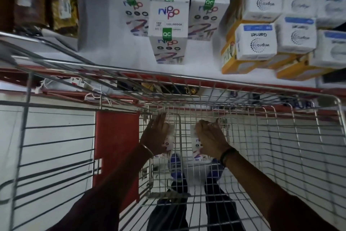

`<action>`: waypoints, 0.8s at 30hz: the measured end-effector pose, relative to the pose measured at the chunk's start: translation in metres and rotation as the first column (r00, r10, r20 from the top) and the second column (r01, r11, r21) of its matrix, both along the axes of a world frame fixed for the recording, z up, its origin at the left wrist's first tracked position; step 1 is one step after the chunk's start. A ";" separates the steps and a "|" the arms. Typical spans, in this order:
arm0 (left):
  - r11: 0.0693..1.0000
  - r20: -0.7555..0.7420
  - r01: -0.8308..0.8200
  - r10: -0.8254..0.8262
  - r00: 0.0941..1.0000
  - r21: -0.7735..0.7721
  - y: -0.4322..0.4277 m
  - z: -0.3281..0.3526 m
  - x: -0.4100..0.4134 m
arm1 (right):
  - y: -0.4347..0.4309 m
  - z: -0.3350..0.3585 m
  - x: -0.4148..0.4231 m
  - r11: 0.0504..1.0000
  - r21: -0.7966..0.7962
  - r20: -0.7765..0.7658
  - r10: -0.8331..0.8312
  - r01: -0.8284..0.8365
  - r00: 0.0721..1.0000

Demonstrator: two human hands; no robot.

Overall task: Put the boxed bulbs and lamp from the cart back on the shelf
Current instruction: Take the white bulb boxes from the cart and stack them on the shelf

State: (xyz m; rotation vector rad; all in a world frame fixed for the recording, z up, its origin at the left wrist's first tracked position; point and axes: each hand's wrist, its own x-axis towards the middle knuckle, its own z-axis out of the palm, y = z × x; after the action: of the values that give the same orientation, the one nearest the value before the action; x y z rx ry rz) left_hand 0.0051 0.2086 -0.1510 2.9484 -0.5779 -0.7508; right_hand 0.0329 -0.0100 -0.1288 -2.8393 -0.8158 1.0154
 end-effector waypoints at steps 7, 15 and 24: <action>0.981 -0.092 -0.130 0.117 0.989 -0.144 0.001 0.028 -0.022 | -0.011 0.029 -0.020 0.987 0.128 0.000 -0.102 0.101 0.995; 0.892 -0.102 -0.335 0.319 0.942 -0.303 0.006 0.134 -0.028 | -0.015 0.148 -0.022 0.927 0.291 -0.009 -0.243 0.235 0.970; 0.853 0.165 -0.253 0.360 0.918 -0.456 0.025 0.299 -0.003 | -0.010 0.306 0.008 0.861 0.469 0.156 -0.298 0.195 0.942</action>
State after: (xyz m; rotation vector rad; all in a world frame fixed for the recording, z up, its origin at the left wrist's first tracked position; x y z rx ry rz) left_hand 0.0021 0.2338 0.1483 2.6303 -0.2209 -0.1905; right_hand 0.0414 -0.0197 0.1777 -2.5838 -0.5748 0.4080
